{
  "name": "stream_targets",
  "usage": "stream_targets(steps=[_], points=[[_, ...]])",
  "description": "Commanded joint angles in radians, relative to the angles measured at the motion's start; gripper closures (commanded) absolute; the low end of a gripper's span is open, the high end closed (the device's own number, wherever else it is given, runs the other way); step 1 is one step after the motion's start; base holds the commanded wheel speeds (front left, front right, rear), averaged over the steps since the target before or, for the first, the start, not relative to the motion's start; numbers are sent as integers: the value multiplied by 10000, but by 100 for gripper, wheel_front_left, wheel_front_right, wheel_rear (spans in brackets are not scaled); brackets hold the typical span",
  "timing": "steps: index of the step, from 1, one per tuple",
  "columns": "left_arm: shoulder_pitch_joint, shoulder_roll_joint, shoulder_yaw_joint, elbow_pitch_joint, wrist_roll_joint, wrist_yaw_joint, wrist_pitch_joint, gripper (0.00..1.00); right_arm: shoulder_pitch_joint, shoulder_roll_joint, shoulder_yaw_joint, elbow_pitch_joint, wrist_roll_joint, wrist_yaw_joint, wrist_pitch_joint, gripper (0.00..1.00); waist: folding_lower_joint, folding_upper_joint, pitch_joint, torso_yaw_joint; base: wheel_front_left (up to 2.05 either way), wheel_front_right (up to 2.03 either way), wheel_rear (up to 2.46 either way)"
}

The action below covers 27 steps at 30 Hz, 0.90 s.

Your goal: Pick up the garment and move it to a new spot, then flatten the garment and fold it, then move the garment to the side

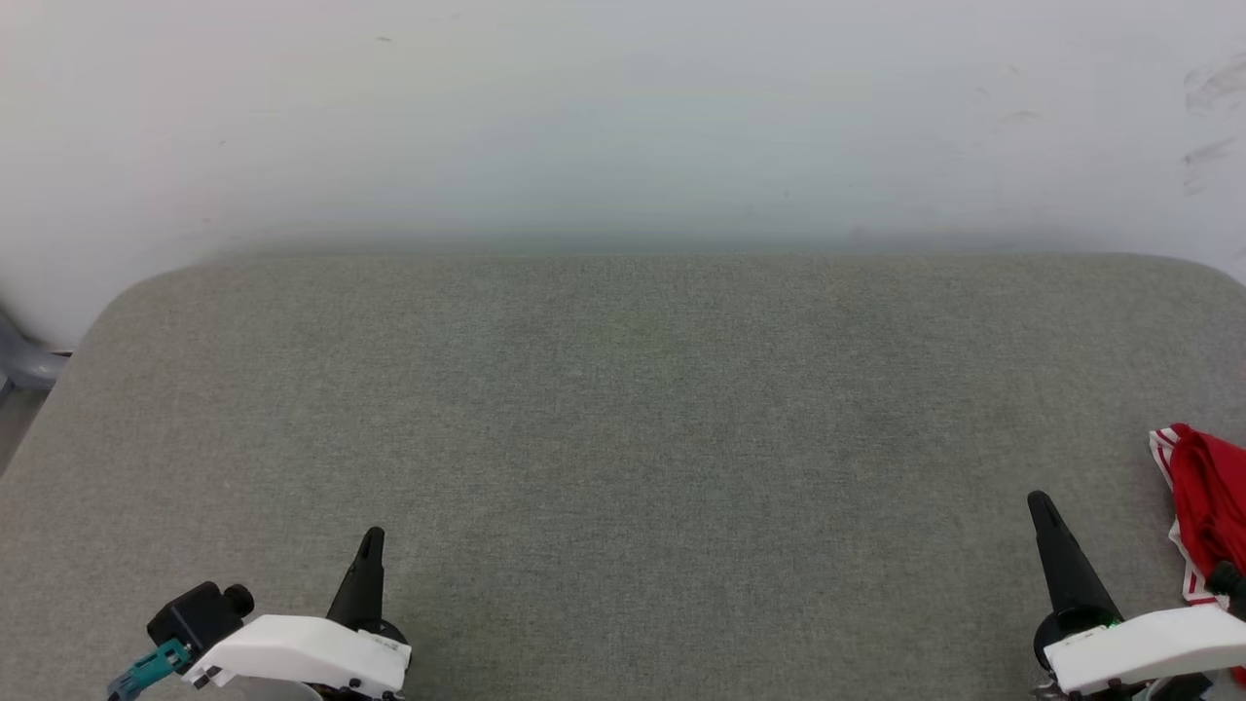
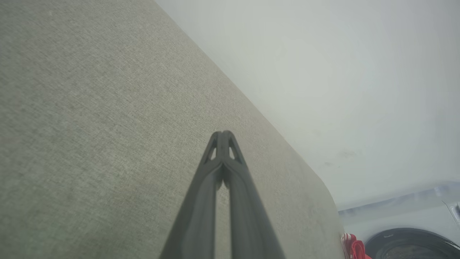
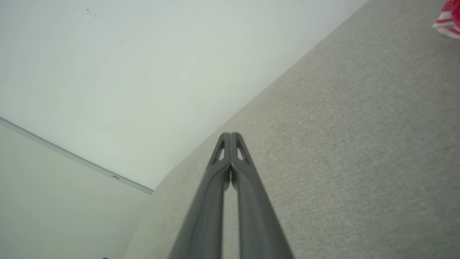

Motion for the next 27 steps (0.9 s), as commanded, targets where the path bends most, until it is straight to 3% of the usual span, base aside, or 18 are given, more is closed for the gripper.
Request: stream_targets(steps=[1,27], points=[[-267,-21,122,-131,-242,-60,62,100,-291,6,-21,-38,281,0,17,100,-1,-1,4,-2,0,0,0],[-555,-265,768,-120,-2857,-418,804,100,-861,62,-76,670,3090,-1,235,100,-1,-1,104,-51,0,0,0]])
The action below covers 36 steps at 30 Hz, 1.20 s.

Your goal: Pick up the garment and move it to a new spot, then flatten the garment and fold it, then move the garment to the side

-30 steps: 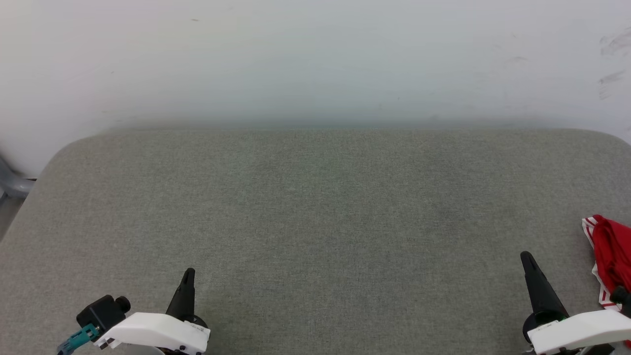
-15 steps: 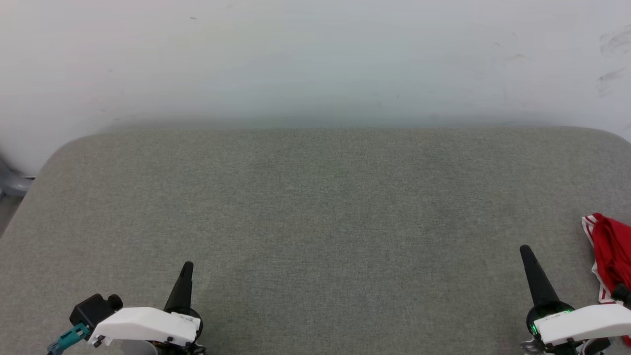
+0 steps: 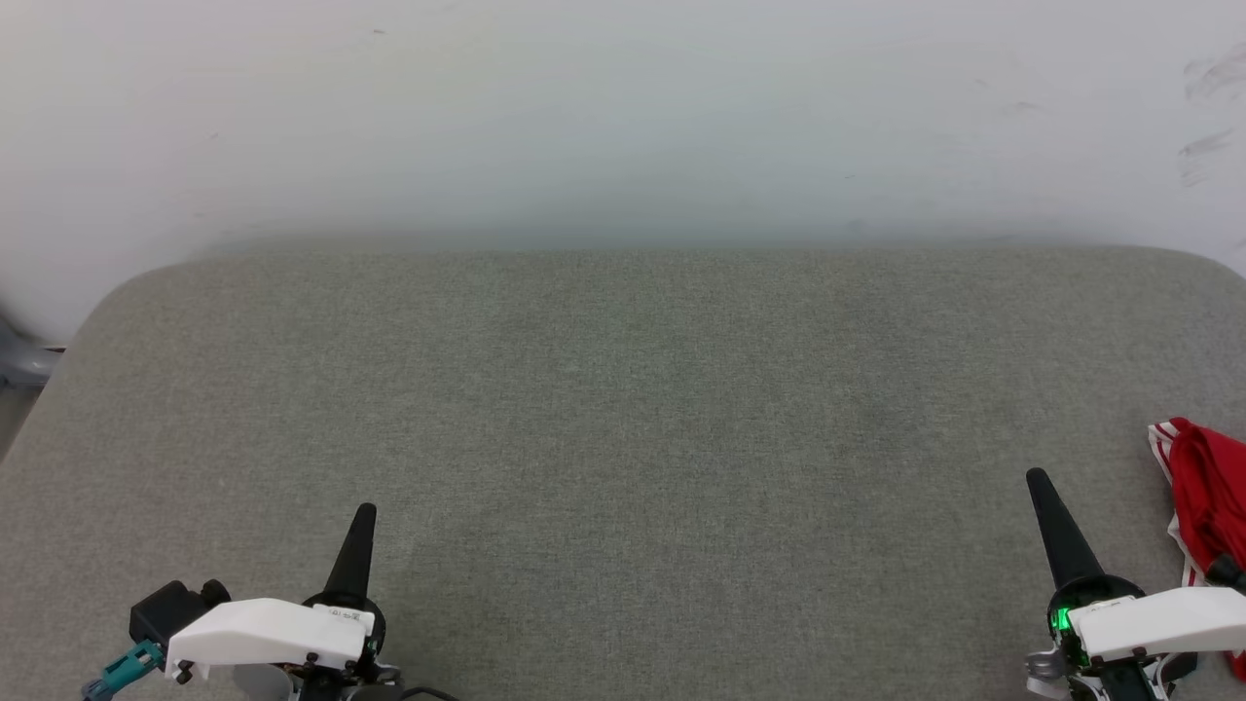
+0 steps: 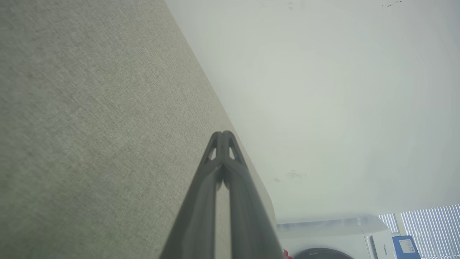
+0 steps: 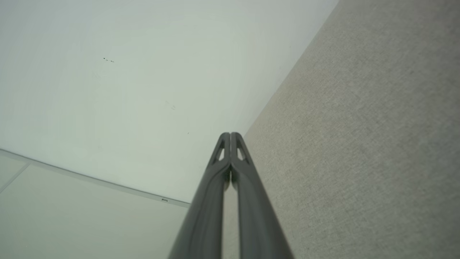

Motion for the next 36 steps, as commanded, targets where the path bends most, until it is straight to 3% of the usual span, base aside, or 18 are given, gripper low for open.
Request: stream_targets(steps=[1,36], points=[[-260,-5,100,-91,-226,-81,71,100,-236,21,-20,0,248,-1,53,100,-1,0,5,-2,0,0,0],[-534,-273,766,-73,-2971,-452,850,100,-822,83,-72,749,3209,-2,258,100,-1,0,144,-71,0,0,0]])
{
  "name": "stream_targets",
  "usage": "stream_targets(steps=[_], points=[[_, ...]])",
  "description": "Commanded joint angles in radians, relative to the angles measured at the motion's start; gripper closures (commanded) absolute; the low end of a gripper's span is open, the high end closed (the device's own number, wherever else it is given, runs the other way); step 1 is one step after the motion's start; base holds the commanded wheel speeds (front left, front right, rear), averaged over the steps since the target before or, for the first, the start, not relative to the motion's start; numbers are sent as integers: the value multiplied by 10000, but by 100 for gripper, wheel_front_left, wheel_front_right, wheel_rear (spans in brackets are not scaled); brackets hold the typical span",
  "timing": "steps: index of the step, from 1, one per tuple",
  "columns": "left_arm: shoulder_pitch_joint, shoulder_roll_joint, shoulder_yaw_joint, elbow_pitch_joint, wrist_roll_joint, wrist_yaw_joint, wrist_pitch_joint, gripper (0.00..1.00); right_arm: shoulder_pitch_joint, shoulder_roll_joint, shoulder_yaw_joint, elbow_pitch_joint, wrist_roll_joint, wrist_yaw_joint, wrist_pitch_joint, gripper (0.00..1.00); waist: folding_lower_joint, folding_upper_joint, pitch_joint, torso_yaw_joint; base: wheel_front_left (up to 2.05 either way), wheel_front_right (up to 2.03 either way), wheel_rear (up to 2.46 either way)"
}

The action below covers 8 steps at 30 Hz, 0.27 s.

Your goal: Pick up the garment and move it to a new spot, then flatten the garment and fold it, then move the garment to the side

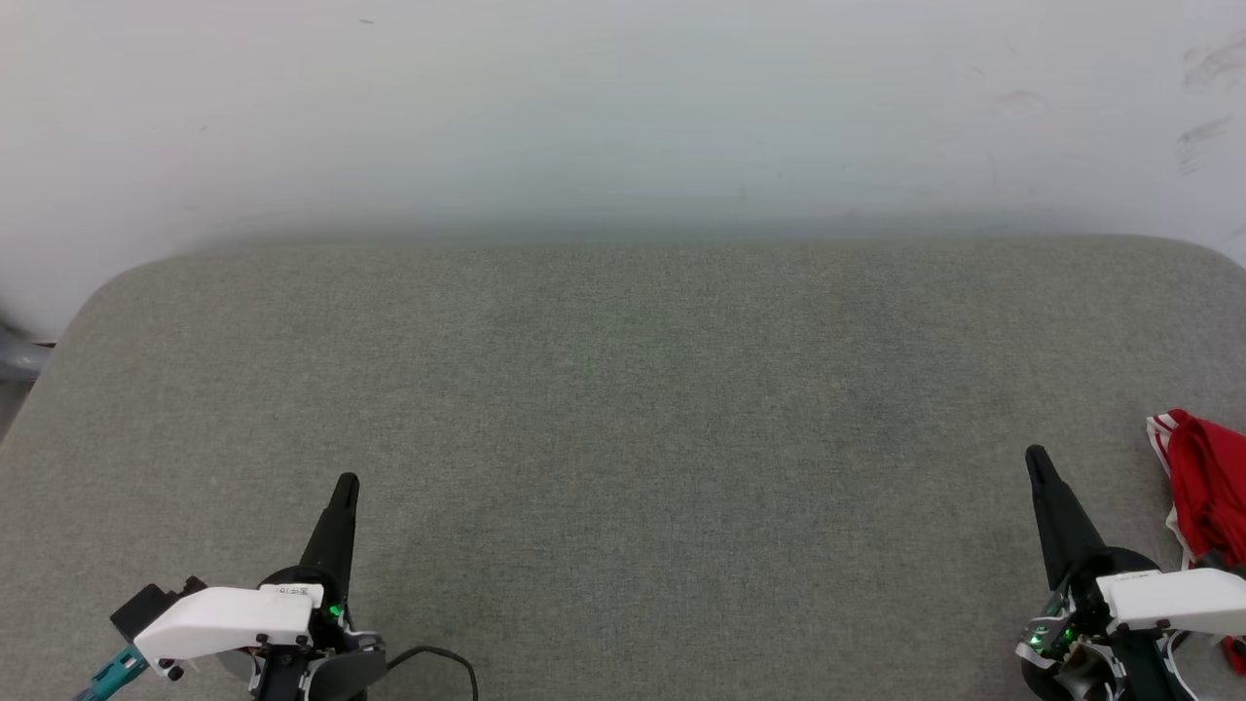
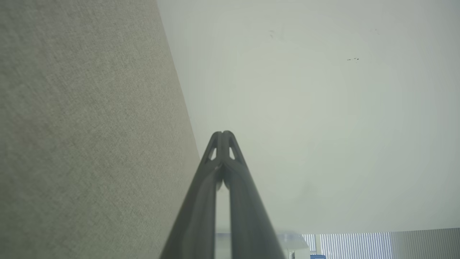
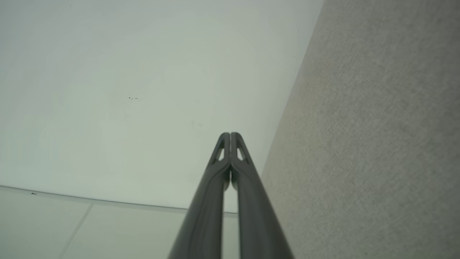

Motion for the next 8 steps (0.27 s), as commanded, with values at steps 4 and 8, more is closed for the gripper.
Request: stream_targets(steps=[4,8], points=[[-201,-39,117,-53,-401,-99,127,100,-234,40,-21,88,437,-3,43,100,0,0,19,-9,0,0,0],[-215,-68,180,-52,-651,-129,202,100,-295,45,-24,166,713,-3,69,100,0,0,34,-17,0,0,0]])
